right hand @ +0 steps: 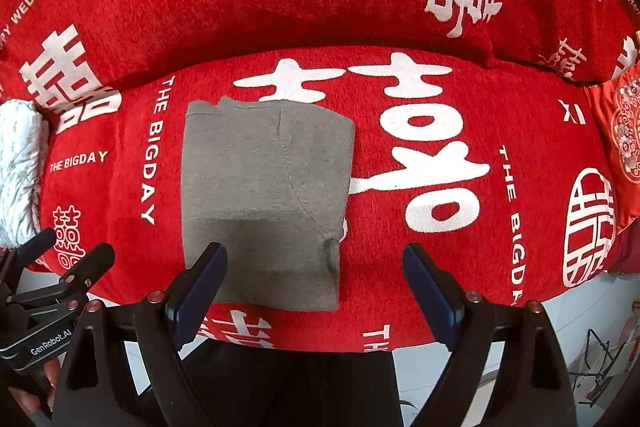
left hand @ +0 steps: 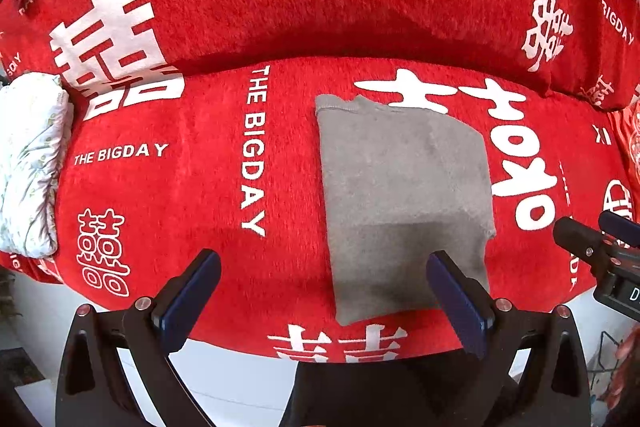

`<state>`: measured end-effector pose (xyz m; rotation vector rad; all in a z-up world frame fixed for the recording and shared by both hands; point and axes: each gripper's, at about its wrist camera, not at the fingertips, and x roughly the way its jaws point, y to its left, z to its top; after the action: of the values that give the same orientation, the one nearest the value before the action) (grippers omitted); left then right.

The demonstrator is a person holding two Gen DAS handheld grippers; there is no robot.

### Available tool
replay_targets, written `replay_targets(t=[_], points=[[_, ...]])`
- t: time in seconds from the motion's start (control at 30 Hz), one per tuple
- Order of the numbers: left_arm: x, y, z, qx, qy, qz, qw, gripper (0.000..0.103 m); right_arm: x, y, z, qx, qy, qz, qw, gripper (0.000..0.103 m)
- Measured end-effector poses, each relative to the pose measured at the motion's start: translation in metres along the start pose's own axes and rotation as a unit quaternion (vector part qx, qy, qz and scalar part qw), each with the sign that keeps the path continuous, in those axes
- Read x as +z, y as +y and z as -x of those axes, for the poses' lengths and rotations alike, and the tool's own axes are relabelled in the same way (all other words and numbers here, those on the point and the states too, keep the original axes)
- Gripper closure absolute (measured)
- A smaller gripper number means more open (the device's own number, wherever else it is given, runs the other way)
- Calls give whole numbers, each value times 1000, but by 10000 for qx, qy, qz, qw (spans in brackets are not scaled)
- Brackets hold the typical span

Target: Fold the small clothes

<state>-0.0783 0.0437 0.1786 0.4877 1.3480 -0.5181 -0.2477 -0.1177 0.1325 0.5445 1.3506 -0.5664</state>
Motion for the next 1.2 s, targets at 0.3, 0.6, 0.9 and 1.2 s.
replay_targets(t=[0.3,0.6,0.9,1.2], points=[[0,2,1,3,-14,41,10000,0,1,0,0,-7,4,-14,10000,12],[0,2,3,8,-18,41,10000,0,-1,0,0,-2,3,-20,10000,12],[-3,1,4,5,-30,70,10000,0,-3,-1,1,-10,-2,-11,10000,12],[-3,1,4,6,-34,75,10000,0,-2,0,1,-14,-2,-13,10000,12]])
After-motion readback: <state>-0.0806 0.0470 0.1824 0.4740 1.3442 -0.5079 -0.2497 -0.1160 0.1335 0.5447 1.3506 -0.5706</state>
